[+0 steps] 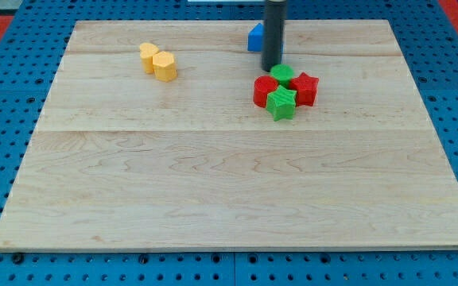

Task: Move the red circle closer to the yellow hexagon

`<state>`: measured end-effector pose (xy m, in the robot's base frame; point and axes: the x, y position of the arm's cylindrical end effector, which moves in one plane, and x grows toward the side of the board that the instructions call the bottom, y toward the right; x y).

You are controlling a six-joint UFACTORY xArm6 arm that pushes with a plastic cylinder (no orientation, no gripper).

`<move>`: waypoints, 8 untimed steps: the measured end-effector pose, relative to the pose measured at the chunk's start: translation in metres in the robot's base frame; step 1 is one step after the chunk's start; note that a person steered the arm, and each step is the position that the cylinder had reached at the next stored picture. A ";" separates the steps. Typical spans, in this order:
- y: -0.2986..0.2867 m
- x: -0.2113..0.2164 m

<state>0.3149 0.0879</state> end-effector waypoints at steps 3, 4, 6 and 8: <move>0.032 0.003; 0.052 0.008; 0.047 0.070; 0.044 0.071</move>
<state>0.3856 0.1317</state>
